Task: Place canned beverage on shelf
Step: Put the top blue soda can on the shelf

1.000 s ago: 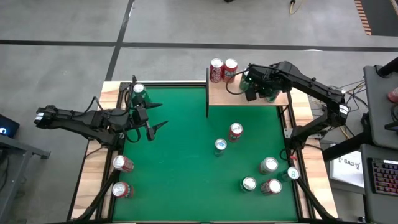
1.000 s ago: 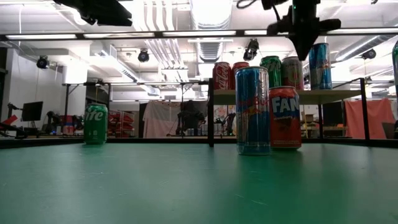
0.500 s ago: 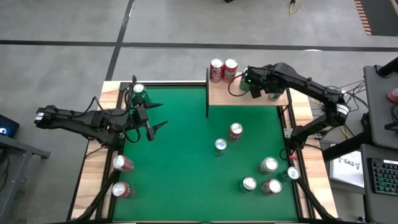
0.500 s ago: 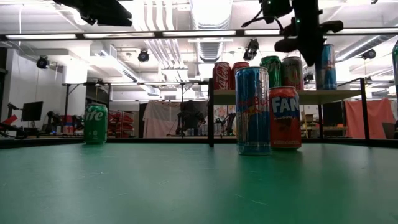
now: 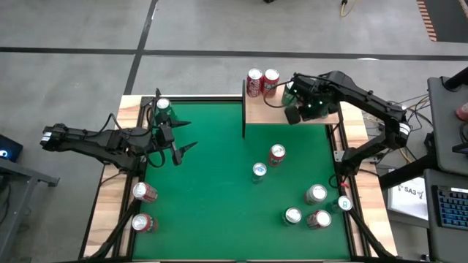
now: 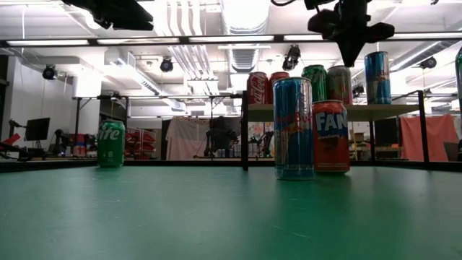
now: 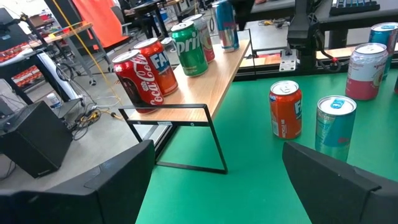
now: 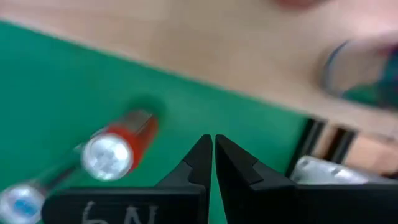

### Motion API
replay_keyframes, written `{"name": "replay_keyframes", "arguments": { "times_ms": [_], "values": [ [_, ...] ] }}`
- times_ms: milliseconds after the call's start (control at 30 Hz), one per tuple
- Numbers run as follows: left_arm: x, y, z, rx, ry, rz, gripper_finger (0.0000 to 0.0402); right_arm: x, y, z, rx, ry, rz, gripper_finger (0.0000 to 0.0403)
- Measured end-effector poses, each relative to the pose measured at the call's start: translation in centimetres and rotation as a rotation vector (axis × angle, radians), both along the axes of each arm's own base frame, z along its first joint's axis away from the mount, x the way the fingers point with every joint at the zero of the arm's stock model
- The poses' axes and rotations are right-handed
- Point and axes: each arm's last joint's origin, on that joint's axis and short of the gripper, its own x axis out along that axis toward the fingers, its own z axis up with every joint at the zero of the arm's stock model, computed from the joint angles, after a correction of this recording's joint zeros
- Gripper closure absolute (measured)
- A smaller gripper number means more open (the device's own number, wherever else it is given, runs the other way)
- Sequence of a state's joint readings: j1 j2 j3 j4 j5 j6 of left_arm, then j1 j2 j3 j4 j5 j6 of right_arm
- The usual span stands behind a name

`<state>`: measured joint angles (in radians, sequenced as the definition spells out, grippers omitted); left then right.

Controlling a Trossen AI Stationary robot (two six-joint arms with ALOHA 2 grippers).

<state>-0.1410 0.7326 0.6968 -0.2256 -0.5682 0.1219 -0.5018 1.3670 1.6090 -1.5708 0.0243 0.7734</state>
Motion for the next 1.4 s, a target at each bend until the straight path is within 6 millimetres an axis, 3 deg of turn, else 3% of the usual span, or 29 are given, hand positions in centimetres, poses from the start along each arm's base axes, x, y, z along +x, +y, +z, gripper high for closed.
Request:
{"name": "replay_keyframes", "arguments": {
  "times_ms": [167,300,633,900,1167,1400],
  "values": [
    [0.0,0.0,0.0,0.000,0.000,0.000,0.0064,0.4,0.7,-0.2,0.118,-0.062,0.111,0.0390],
    [0.0,0.0,-0.1,0.001,0.006,0.000,0.0064,0.2,1.8,0.3,-0.025,-0.005,0.136,0.0390],
    [0.0,0.0,-0.1,-0.002,0.014,0.000,0.0064,-6.1,3.9,3.5,-0.323,-0.095,-0.131,0.0391],
    [0.0,0.0,-0.1,-0.008,0.006,0.001,0.0064,-7.9,4.5,1.3,-0.316,-0.066,-0.257,0.0391],
    [0.0,0.0,-0.1,-0.010,0.005,-0.004,0.0064,-7.8,3.3,-1.2,-0.358,0.080,-0.294,0.0391],
    [0.0,0.0,-0.1,-0.010,0.003,-0.003,0.0064,-7.0,2.9,-1.8,-0.367,0.118,-0.288,0.0391]
  ]
}}
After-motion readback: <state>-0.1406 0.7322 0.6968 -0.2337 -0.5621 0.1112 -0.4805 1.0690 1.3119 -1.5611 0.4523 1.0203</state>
